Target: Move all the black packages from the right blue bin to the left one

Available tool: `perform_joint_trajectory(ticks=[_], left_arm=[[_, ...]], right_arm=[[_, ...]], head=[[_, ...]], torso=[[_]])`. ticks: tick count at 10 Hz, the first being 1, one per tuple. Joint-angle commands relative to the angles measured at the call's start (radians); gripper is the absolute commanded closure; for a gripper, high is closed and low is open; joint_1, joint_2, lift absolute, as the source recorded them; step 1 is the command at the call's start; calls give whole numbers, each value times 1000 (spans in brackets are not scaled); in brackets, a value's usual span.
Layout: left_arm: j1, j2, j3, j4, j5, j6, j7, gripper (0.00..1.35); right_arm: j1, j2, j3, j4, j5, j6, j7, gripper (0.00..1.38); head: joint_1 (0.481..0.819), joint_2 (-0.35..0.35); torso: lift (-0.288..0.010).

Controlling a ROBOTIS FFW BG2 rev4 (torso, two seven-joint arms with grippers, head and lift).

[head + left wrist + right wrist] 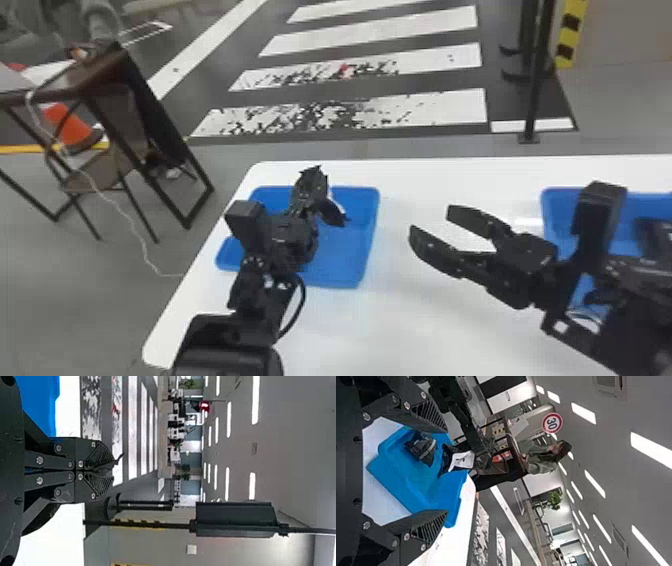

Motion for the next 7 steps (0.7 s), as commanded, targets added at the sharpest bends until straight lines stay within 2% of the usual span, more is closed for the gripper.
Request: perform_joint_trajectory(ticks=[1, 2, 3, 4, 5, 7], left_arm=[[-52, 6, -5, 140, 14, -127, 13, 1062], [-42, 12, -49, 145, 161, -113, 7, 579], [-22, 11, -71, 143, 251, -117, -11, 137], [-8, 6, -77, 133, 257, -184, -36, 56], [34, 6, -81, 64, 255, -171, -42, 148], [137, 2, -81, -105, 227, -120, -47, 179]], right_arm=[[13, 0, -29, -9, 14, 0, 0, 124], [25, 1, -65, -24, 32, 17, 0, 122], [37, 7, -119, -41, 66, 46, 0, 122], [54, 15, -187, -68, 106, 81, 0, 122], [64, 26, -262, -90, 142, 132, -1, 122], [111, 47, -428, -206, 299, 302, -26, 122]], head=[[695, 350], [695, 350], [695, 350], [695, 333], [695, 299], [695, 236]], torso=[[-140], [-140], [-140], [-140], [-140], [-140]])
